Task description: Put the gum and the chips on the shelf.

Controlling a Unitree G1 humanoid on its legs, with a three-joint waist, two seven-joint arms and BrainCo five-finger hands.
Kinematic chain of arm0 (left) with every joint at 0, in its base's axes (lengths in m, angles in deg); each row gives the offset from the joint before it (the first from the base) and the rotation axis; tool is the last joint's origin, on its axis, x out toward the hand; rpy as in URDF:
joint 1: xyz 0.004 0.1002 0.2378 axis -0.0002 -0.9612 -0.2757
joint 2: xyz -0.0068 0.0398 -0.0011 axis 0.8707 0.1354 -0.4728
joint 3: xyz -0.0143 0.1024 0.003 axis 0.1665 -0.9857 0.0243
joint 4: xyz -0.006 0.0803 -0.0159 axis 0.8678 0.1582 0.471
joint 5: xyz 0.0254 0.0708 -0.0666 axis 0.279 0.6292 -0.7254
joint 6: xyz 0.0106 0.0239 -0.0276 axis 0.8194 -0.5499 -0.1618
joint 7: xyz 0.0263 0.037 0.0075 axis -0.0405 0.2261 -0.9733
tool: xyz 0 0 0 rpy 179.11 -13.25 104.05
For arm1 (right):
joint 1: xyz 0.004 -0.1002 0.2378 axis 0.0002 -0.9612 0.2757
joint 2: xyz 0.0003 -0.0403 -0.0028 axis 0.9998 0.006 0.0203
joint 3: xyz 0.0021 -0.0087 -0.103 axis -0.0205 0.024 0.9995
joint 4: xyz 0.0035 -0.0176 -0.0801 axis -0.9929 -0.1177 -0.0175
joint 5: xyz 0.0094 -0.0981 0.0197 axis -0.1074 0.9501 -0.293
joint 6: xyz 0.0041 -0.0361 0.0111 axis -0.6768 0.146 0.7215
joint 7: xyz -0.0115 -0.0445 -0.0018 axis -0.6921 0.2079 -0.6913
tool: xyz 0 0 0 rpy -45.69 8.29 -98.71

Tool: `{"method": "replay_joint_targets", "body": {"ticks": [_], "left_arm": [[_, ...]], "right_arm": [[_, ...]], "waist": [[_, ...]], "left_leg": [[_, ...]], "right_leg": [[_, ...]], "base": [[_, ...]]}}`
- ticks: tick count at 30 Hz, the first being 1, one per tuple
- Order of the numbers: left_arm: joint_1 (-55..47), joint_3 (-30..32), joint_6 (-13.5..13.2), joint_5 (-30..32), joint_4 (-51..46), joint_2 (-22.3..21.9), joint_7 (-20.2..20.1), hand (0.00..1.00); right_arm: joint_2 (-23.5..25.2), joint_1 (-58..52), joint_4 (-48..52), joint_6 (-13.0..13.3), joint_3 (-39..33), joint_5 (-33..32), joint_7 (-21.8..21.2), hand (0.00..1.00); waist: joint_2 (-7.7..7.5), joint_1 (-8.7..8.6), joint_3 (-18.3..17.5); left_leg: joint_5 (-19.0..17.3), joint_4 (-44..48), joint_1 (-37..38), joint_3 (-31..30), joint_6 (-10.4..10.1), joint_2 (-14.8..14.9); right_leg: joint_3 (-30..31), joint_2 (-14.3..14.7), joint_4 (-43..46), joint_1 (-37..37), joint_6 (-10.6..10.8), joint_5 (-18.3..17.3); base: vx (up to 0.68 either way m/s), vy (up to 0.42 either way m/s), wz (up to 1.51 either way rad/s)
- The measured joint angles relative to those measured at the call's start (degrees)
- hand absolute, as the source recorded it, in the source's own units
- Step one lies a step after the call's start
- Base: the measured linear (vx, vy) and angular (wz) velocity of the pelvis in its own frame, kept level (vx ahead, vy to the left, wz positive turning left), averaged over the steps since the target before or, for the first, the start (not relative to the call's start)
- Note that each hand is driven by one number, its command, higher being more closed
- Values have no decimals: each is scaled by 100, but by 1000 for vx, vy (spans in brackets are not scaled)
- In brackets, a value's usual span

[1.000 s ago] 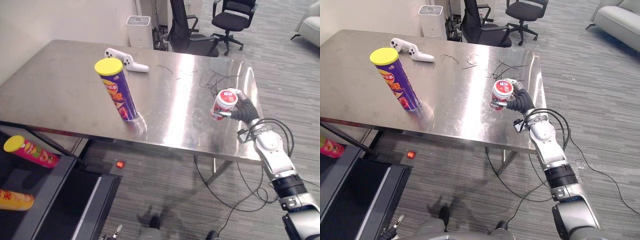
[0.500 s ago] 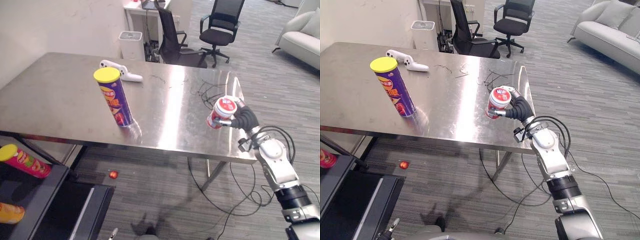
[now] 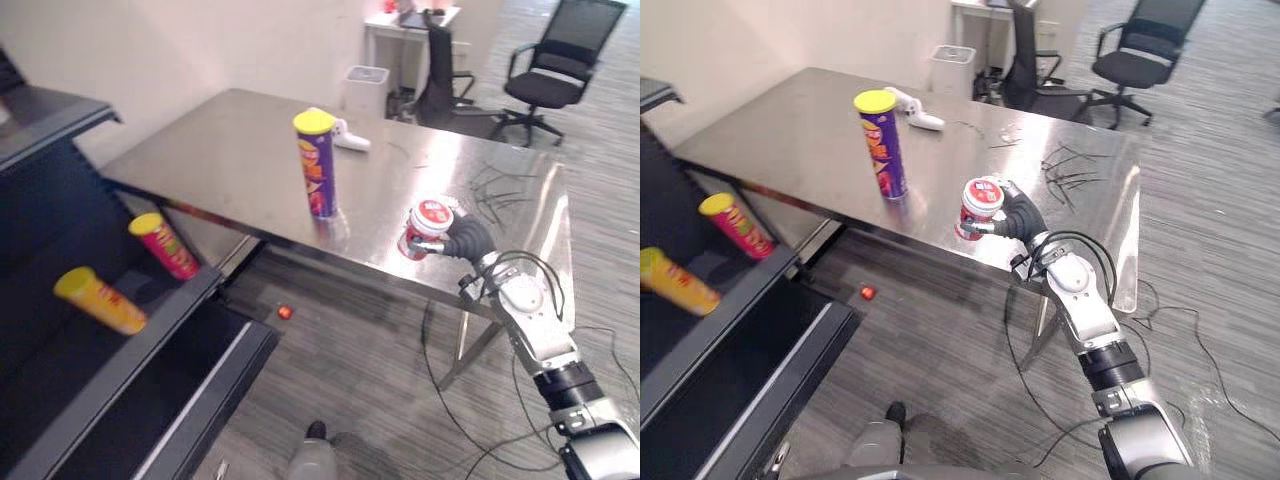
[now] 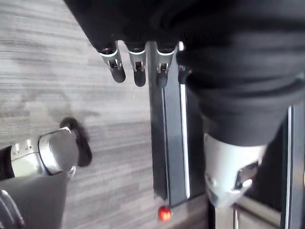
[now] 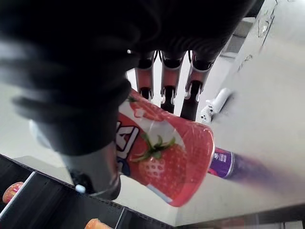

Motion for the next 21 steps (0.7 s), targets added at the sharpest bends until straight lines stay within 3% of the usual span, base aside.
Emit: {"method": "replay_joint_targets", "body": {"ticks": [3, 5, 6, 7, 9, 11, 15, 21], "left_arm": [[-36, -20, 4, 45, 172, -10, -93, 0], [-157, -52, -8, 84, 185, -27, -103, 0], [-222, -52, -10, 117, 190, -35, -113, 0], [-226, -51, -30, 120, 192, -47, -115, 0], [-254, -68, -143, 122, 196, -45, -165, 0], [-259, -69, -151, 122, 200, -52, -224, 0], [-246, -122, -243, 142, 260, -59, -326, 0], [-310, -301, -256, 450, 425, -264, -331, 0]], "right_arm": [[-21, -597, 113, 16, -880, 72, 178, 100], [-168, -1064, 302, 97, -1360, 65, 288, 100], [-224, -1186, 308, 125, -1516, 62, 320, 100], [-246, -1219, 305, 134, -1658, 52, 355, 100], [-250, -1200, 264, 149, -1686, 29, 382, 100], [-249, -1195, 273, 236, -1683, 24, 373, 100], [-239, -1320, 274, 250, -1705, 25, 392, 100], [-182, -1556, 269, 235, -1819, 78, 577, 100]], "waist": [[-86, -147, -26], [-79, -234, -65], [-58, -285, -139], [-19, -358, -187], [-216, -365, -292], [-225, -317, -335], [-83, -441, -486], [174, -469, -522]], "left_leg": [[332, 1633, -165, 1333, 192, 242], [261, 2424, 16, 1693, 155, 474], [473, 2408, 168, 1760, 139, 572], [627, 2110, 268, 1730, -74, 504], [824, 1618, 214, 1792, -89, 137], [898, 1352, 227, 1767, -192, 12], [1289, 109, 366, 1747, -539, -294], [1458, -918, 665, 1917, -588, -463]], "right_leg": [[-830, -485, 177, 98, -36, -17], [-1198, -667, 242, 167, -27, -12], [-1360, -708, 275, 140, 10, 10], [-1462, -751, 304, 95, 46, 31], [-1642, -730, -136, 99, 174, 362], [-1819, -670, -389, 203, 219, 543], [-2253, -610, -441, 174, 224, 631], [-2545, -609, -103, 175, 191, 537]], "base": [[-86, -87, 122], [-33, 5, 114], [-3, 98, 111], [-3, 120, 100], [-7, 104, 71], [-16, 65, 47], [-59, 75, 58], [-77, 82, 35]]}}
